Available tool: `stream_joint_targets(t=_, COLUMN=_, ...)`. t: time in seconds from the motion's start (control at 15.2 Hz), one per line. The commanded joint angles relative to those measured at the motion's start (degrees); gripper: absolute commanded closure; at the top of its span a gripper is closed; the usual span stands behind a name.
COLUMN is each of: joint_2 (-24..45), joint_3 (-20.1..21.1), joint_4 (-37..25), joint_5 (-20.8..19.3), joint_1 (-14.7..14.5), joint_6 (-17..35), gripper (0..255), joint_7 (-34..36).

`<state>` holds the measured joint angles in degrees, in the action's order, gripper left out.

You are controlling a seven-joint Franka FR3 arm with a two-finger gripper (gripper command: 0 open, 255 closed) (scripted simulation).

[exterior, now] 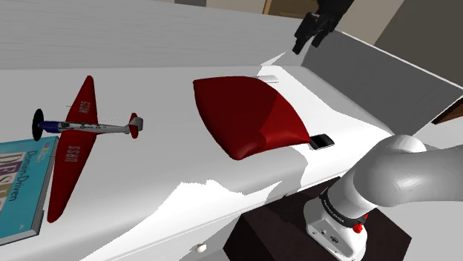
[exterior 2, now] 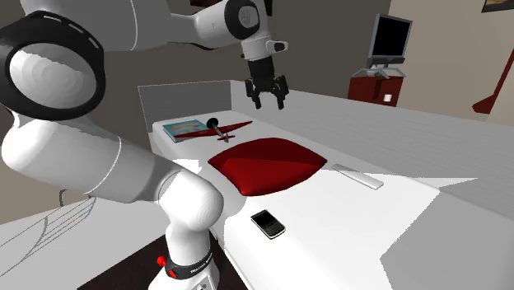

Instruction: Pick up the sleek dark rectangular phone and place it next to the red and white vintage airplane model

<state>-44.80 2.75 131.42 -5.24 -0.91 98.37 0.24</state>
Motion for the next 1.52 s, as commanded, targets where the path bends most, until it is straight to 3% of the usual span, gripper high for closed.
stream_joint_targets(t=0.0, joint_2=0.0, joint_3=0.0, joint_4=0.0, joint_5=0.0, joint_1=0.0, joint_6=0.0, gripper=0, joint_7=0.0)
stream_joint_targets(t=0.4, joint_2=-12.6, joint_3=-7.5, joint_4=15.1, joint_5=-0.9, joint_1=-5.9, joint_6=3.0, gripper=0, joint_7=-17.2)
stream_joint_targets(t=0.73, joint_2=-22.8, joint_3=-15.6, joint_4=25.1, joint_5=-4.6, joint_1=-8.8, joint_6=2.5, gripper=0, joint_7=-32.5)
stream_joint_targets(t=1.06, joint_2=-31.3, joint_3=-26.2, joint_4=32.3, joint_5=-11.3, joint_1=-8.9, joint_6=-0.1, gripper=0, joint_7=-49.2)
stream_joint_targets(t=1.45, joint_2=-35.8, joint_3=-42.1, joint_4=36.5, joint_5=-23.2, joint_1=-6.7, joint_6=-3.3, gripper=0, joint_7=-71.0)
